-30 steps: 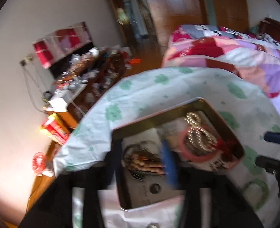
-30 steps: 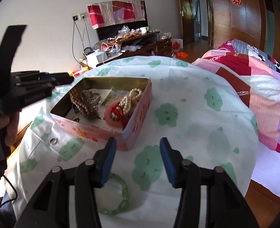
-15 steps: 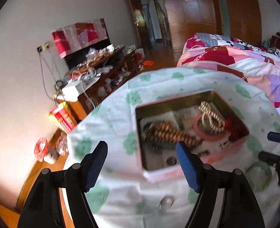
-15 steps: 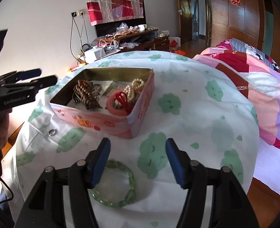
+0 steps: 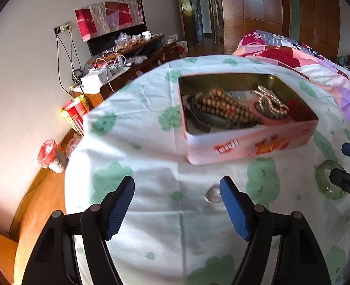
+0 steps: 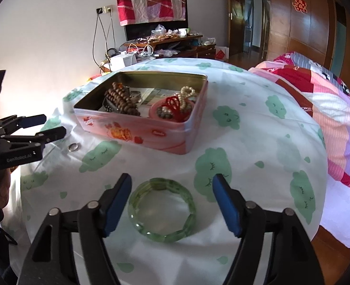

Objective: Organize jewelry
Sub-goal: 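Move the open left gripper to the small silver ring on the cloth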

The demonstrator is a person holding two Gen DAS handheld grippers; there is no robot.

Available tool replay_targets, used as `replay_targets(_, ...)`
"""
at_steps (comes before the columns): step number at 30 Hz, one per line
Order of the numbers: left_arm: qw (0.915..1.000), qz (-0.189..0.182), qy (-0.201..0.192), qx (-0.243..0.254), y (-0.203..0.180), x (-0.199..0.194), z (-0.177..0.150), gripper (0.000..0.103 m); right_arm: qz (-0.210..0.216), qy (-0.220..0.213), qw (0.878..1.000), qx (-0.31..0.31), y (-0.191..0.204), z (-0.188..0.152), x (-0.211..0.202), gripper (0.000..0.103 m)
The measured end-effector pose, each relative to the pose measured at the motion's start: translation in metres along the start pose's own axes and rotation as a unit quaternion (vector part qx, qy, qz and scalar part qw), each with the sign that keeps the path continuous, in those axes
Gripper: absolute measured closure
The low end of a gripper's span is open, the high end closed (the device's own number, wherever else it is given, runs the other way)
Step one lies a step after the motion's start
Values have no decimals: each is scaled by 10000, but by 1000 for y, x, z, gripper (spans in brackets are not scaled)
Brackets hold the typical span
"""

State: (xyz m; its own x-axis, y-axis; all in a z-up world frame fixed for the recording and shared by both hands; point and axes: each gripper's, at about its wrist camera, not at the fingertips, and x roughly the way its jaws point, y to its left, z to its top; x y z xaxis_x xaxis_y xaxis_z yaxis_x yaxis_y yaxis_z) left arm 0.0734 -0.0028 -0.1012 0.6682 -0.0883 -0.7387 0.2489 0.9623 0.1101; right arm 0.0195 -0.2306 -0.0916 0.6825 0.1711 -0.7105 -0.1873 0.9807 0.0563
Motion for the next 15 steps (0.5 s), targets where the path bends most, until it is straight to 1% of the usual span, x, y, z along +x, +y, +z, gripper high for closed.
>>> replay_targets(2, 10000, -66, 60, 29, -5, 3, -4, 29, -54, -13, 10000, -44, 2, -3, 0, 23)
replay_targets(5, 9998, -121, 116, 92, -12, 6, -6, 29, -121, 27, 9999, -90, 5, -7, 2, 23)
replay_targets(12, 9995, -220, 221, 17, -12, 15, -10, 29, -127, 112, 9998, -110, 6, -11, 9, 23)
replay_targets(14, 9995, -236, 200, 24, -12, 15, -10, 40, -152, 117, 9997, -147, 7, -12, 10, 23)
replay_targets(15, 9994, -267, 220, 60, -13, 16, -10, 52, -160, 122, 9997, -159, 8, -13, 11, 23)
